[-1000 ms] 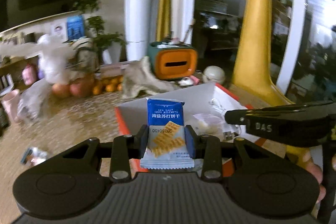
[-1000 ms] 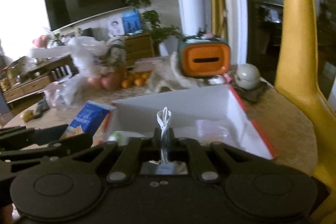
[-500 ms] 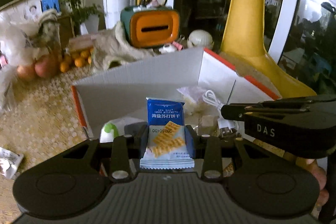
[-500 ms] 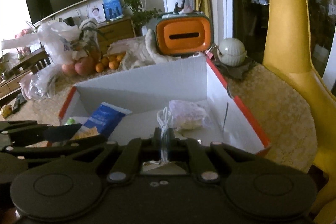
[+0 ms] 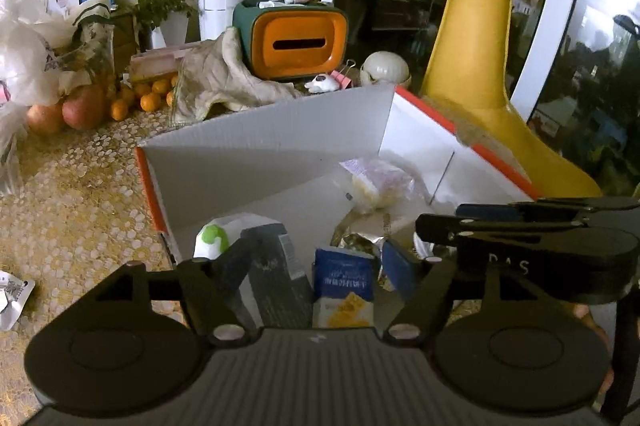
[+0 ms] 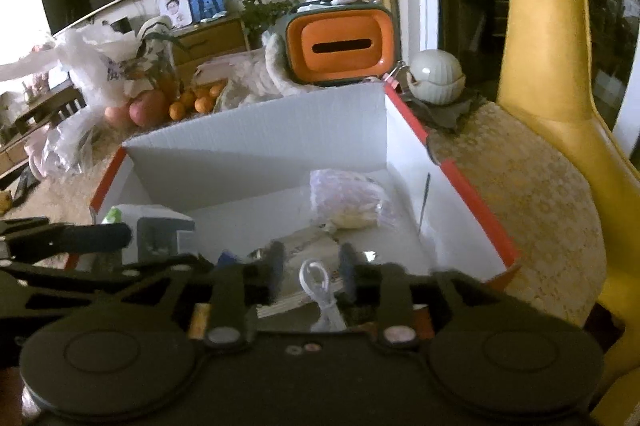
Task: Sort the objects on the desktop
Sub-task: 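Carry the cracker packet and cable packet into the shoebox and release them, then withdraw both tools from the shoebox toward the remaining table items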
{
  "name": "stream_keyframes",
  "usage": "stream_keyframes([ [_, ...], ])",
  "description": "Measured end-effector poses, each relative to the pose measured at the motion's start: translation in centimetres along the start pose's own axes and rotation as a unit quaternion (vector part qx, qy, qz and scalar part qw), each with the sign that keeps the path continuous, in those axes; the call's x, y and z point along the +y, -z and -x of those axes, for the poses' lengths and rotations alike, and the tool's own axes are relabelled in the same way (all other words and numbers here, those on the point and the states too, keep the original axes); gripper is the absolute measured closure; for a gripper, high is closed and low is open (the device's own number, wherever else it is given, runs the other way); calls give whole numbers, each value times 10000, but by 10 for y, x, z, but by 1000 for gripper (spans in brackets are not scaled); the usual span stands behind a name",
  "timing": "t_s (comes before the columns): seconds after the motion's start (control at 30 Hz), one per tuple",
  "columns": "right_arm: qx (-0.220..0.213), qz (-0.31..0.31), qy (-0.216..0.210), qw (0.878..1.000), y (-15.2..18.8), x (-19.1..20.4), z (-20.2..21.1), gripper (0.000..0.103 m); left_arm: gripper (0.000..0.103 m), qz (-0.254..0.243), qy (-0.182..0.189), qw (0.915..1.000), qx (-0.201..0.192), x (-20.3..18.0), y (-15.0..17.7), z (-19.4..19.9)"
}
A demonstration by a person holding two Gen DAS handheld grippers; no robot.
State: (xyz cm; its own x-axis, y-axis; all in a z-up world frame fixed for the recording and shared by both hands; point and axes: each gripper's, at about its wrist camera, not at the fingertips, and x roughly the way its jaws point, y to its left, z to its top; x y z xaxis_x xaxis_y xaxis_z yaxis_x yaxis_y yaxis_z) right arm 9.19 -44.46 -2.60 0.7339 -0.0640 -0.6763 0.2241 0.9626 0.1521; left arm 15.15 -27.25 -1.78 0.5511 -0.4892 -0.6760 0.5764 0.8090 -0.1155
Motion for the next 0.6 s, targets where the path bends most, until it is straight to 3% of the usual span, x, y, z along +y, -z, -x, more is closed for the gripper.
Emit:
stream_keyframes([
  [0.17, -129, 85, -87, 9998, -2, 6, 16, 38, 31, 113, -12, 9998, -133, 6, 0, 21],
  [0.5, -362, 444, -435, 9974, -11, 44, 51, 36, 31, 485, -290, 9964, -636, 40, 5, 89],
  [0.6, -458, 573, -620, 9954, -14, 62, 60, 31, 22, 570, -484, 9943, -760, 53, 9, 112],
])
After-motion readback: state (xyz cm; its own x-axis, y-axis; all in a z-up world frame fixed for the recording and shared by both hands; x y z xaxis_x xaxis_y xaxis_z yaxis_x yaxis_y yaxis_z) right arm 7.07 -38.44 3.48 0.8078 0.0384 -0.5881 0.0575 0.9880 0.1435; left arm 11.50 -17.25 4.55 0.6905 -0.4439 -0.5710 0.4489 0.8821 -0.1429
